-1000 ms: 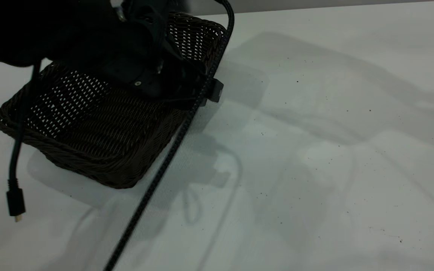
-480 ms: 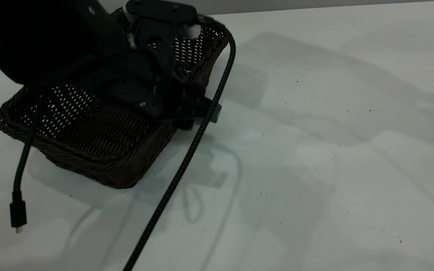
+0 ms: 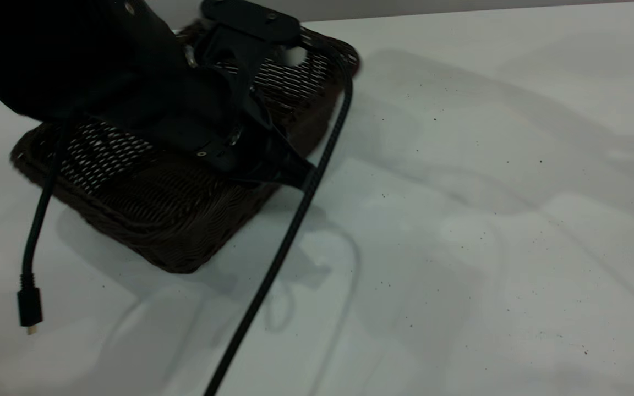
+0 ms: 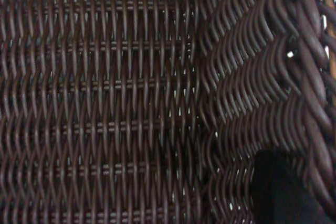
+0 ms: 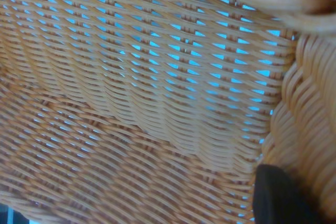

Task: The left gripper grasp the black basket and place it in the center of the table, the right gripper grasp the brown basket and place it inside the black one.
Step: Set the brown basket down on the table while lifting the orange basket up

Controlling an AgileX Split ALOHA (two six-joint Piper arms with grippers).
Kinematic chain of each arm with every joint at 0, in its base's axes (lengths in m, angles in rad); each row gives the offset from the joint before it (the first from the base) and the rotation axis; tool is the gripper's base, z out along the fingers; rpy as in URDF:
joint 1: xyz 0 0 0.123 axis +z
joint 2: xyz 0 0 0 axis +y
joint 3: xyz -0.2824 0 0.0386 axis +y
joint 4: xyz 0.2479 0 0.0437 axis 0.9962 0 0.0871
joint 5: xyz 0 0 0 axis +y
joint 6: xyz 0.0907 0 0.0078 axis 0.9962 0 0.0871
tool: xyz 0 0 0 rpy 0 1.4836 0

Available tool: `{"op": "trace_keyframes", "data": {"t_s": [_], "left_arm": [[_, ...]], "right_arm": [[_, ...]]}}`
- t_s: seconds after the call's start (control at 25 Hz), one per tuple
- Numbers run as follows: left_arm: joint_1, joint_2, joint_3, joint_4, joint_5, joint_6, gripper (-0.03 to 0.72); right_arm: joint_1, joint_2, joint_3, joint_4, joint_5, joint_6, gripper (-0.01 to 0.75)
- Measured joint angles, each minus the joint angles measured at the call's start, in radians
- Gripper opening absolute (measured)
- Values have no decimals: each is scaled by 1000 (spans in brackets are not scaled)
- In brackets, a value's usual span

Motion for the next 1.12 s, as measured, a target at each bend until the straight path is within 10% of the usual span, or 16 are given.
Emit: {"op": "trace_keyframes", "data": {"t_s": [0.56, 1.12], "left_arm": [[0, -97, 0, 65, 399, 625, 109], [5, -98, -1, 556, 687, 271, 109]], "right_arm": [[0, 0, 0, -3, 88, -88, 107], [0, 0, 0, 2, 87, -91, 107]]}}
